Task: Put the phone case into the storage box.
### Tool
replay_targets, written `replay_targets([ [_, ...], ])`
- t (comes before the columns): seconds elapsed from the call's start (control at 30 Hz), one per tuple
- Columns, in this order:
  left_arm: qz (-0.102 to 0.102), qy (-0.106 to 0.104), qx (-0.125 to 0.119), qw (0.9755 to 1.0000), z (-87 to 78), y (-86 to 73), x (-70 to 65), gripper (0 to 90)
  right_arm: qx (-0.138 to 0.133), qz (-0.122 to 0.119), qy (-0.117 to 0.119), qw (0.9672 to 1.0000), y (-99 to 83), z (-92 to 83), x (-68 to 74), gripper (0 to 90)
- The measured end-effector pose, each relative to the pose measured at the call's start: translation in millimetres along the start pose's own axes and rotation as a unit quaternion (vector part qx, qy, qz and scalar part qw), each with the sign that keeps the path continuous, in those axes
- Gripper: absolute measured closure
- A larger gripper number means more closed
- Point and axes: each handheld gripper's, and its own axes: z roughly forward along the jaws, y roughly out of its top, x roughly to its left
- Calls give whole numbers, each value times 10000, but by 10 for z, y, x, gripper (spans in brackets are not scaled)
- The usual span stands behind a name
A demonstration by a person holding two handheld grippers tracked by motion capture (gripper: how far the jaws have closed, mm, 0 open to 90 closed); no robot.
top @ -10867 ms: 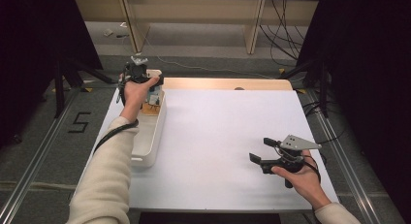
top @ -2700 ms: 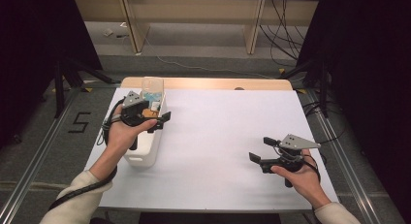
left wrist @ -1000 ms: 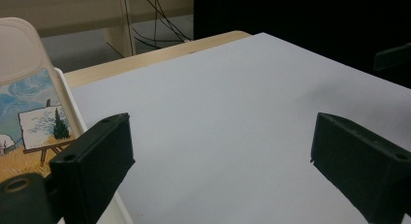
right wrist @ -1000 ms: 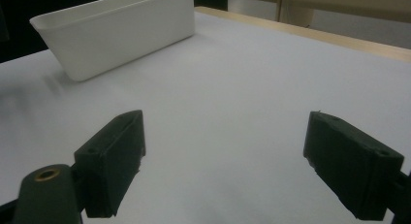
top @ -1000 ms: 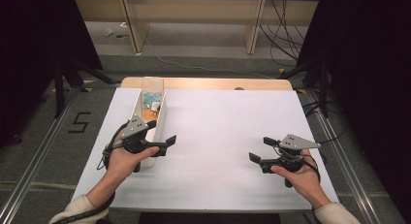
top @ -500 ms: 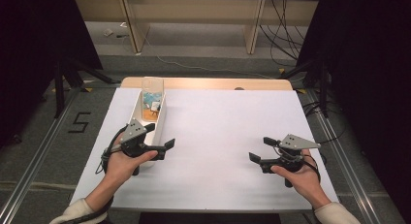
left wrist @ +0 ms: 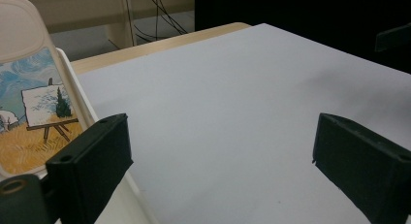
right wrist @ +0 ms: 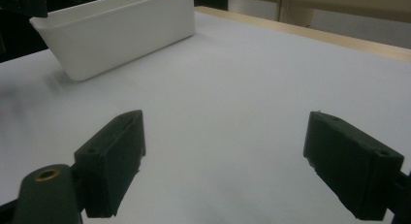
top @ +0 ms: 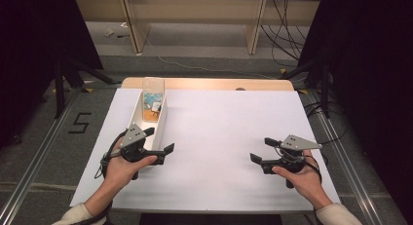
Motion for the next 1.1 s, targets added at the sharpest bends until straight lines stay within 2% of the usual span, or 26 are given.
replay_targets([
  [0.53, 158, 57, 45, 9998, -25, -53, -7, 55, -19, -6, 5, 10000, 0, -5, 0, 158],
  [1.1, 132, 52, 72, 9999, -19, -79, -2, 54, 1, 2, 5, 10000, -7, -9, -12, 159],
])
